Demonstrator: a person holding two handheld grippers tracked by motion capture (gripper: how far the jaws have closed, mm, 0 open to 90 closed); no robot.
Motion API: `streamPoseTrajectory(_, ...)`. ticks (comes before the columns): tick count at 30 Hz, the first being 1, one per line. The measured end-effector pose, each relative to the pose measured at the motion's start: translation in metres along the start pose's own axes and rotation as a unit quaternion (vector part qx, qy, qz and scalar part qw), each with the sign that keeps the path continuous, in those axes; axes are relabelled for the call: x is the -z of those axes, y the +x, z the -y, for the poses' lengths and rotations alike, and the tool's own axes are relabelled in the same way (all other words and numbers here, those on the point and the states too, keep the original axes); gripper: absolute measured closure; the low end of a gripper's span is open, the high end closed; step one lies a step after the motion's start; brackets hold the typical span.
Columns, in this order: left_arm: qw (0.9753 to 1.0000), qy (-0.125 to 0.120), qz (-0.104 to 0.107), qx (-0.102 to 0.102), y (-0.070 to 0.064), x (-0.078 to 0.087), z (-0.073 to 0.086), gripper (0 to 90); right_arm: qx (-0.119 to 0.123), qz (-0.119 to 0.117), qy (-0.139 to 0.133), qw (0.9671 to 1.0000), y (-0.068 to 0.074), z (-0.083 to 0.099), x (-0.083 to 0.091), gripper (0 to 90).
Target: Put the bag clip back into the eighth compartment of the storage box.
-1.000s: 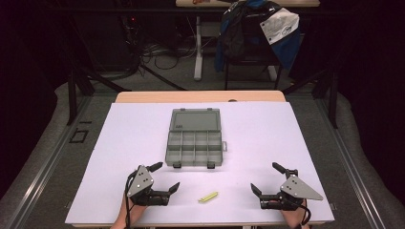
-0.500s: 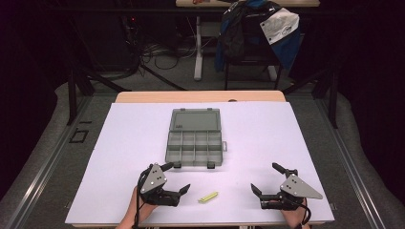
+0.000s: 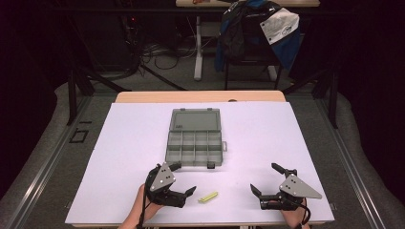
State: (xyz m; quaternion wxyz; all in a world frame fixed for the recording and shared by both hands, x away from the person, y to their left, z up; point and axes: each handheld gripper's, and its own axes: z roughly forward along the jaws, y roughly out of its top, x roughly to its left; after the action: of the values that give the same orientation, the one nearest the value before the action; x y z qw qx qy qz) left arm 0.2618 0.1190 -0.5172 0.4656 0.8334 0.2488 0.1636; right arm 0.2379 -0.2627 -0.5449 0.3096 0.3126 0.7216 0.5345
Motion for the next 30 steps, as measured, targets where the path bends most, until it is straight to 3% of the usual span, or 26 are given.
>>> streamPoseTrajectory(8,0.9996,0.027,0.007,0.005,-0.003,-0.012,-0.01,10.3,-0.004,-0.003,0.006,1.0,-0.002,0.0,-0.001,0.0)
streamPoseTrajectory(15,0.9989,0.042,0.016,-0.009,-0.012,-0.021,-0.019,10.2,-0.004,-0.002,0.007,1.0,-0.001,-0.001,0.0,0.0)
streamPoseTrajectory(26,0.9951,0.095,0.025,-0.011,-0.02,-0.038,-0.022,9.9,-0.004,-0.001,0.013,0.9999,0.0,-0.001,-0.001,0.0)
streamPoseTrajectory(30,0.9941,0.104,0.031,-0.011,-0.02,-0.041,-0.021,9.9,-0.007,0.002,0.016,0.9998,-0.001,-0.001,-0.001,0.0)
